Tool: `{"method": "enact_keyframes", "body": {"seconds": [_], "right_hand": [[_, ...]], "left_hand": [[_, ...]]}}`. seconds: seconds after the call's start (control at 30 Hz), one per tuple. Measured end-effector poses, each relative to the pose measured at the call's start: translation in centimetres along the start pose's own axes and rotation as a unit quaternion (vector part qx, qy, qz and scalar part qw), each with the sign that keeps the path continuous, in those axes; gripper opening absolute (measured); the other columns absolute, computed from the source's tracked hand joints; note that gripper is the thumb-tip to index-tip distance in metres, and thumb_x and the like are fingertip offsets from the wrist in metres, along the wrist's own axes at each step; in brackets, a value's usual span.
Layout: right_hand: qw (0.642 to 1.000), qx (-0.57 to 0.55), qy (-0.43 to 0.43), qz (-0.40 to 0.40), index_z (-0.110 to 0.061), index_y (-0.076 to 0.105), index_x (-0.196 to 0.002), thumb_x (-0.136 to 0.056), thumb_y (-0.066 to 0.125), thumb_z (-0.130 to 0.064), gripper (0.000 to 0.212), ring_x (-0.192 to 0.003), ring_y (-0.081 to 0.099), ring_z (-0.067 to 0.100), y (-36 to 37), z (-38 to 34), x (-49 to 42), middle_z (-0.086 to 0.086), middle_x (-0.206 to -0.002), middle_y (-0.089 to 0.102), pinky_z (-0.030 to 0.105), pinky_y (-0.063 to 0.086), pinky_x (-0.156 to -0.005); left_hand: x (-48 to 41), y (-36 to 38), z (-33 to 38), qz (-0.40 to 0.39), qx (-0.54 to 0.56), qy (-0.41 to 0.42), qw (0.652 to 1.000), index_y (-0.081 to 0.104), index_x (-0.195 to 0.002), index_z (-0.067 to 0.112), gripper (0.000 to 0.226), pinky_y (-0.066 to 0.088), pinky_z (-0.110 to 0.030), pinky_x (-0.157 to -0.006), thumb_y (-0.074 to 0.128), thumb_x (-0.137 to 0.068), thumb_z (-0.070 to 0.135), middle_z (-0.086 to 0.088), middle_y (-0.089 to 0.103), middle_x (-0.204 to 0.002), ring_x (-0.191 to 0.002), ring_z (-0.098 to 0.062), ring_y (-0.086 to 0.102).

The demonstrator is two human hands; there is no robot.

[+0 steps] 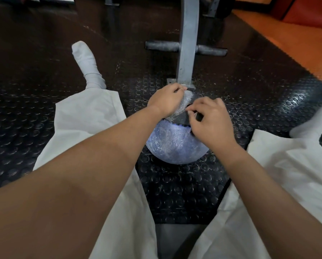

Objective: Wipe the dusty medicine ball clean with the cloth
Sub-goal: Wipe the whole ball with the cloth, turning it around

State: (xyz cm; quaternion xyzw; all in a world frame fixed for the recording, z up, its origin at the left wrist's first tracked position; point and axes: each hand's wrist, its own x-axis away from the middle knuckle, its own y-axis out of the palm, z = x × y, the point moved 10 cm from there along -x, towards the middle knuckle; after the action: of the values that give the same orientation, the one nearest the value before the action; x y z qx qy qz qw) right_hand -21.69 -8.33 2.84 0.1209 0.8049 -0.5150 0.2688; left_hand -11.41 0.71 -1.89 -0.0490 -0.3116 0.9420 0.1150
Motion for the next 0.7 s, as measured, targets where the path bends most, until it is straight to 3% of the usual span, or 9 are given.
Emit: {"method": "enact_keyframes", "body": {"seconds": [0.2, 0.3, 0.4, 0.5, 0.57, 0.63, 0.7], "right_hand": [[0.989, 0.030, -0.124, -0.074, -0.016, 0.075, -0.085, -0.085, 0.054, -0.021, 0.021, -0.073, 0.044, 0.023, 2.0, -4.2, 1.9, -0.004, -0.082, 0.061, 0.041, 0.048, -0.056], [0.995, 0.024, -0.069, -0.073, -0.018, 0.076, -0.089, -0.086, 0.061, -0.017, 0.016, -0.080, 0.043, 0.021, 1.1, -2.6, 0.3, -0.002, -0.083, 0.059, 0.041, 0.049, -0.065], [0.999, 0.014, 0.021, -0.033, -0.015, 0.075, -0.098, -0.089, 0.062, -0.017, 0.017, -0.088, 0.044, 0.023, 0.4, -0.4, -0.3, -0.004, -0.084, 0.051, 0.041, 0.048, -0.074], [0.999, 0.011, -0.033, -0.007, -0.011, 0.075, -0.095, -0.085, 0.062, -0.015, 0.018, -0.078, 0.048, 0.027, 0.5, -2.0, 1.4, 0.001, -0.078, 0.053, 0.042, 0.050, -0.060], [0.995, 0.018, -0.088, -0.030, -0.011, 0.076, -0.091, -0.082, 0.062, -0.015, 0.017, -0.070, 0.048, 0.027, 0.9, -3.5, 2.9, 0.003, -0.075, 0.055, 0.040, 0.048, -0.051], [0.992, 0.024, -0.114, -0.052, -0.013, 0.076, -0.089, -0.081, 0.063, -0.016, 0.016, -0.067, 0.047, 0.025, 0.9, -3.6, 2.9, 0.001, -0.073, 0.055, 0.036, 0.046, -0.048], [0.994, 0.023, -0.097, -0.054, -0.015, 0.077, -0.088, -0.082, 0.064, -0.016, 0.014, -0.070, 0.047, 0.023, 0.5, -2.7, 1.6, -0.001, -0.074, 0.055, 0.033, 0.046, -0.053]], "left_hand": [[0.2, -0.4, -0.3, 0.005, 0.009, 0.009, 1.000, 0.060, -0.121, 0.032, 0.031, 0.034, -0.026, -0.064, 0.035, -0.102, 0.029, 0.005, 0.064, -0.118, -0.082, -0.008, 0.053], [0.1, -0.3, -0.8, 0.015, 0.009, 0.005, 1.000, 0.060, -0.123, 0.033, 0.033, 0.034, -0.028, -0.072, 0.035, -0.101, 0.029, 0.001, 0.063, -0.122, -0.098, -0.022, 0.059], [0.1, -0.3, -0.9, 0.022, 0.012, -0.007, 1.000, 0.060, -0.123, 0.032, 0.033, 0.034, -0.029, -0.070, 0.035, -0.101, 0.029, -0.003, 0.063, -0.121, -0.104, -0.029, 0.061], [0.3, -0.5, -0.8, 0.032, 0.014, -0.014, 0.999, 0.061, -0.119, 0.033, 0.032, 0.032, -0.030, -0.066, 0.035, -0.100, 0.028, -0.005, 0.064, -0.120, -0.104, -0.030, 0.061], [0.4, -0.5, -0.8, 0.034, 0.013, -0.013, 0.999, 0.061, -0.118, 0.033, 0.031, 0.031, -0.031, -0.060, 0.035, -0.100, 0.028, -0.007, 0.064, -0.120, -0.102, -0.031, 0.061], [0.4, -0.4, -0.8, 0.033, 0.012, -0.008, 0.999, 0.060, -0.119, 0.034, 0.032, 0.031, -0.030, -0.058, 0.035, -0.100, 0.029, -0.006, 0.064, -0.120, -0.090, -0.029, 0.059], [0.4, -0.4, -0.9, 0.036, 0.008, -0.005, 0.999, 0.060, -0.119, 0.034, 0.032, 0.033, -0.030, -0.065, 0.035, -0.100, 0.029, -0.001, 0.064, -0.121, -0.087, -0.021, 0.058]]}}
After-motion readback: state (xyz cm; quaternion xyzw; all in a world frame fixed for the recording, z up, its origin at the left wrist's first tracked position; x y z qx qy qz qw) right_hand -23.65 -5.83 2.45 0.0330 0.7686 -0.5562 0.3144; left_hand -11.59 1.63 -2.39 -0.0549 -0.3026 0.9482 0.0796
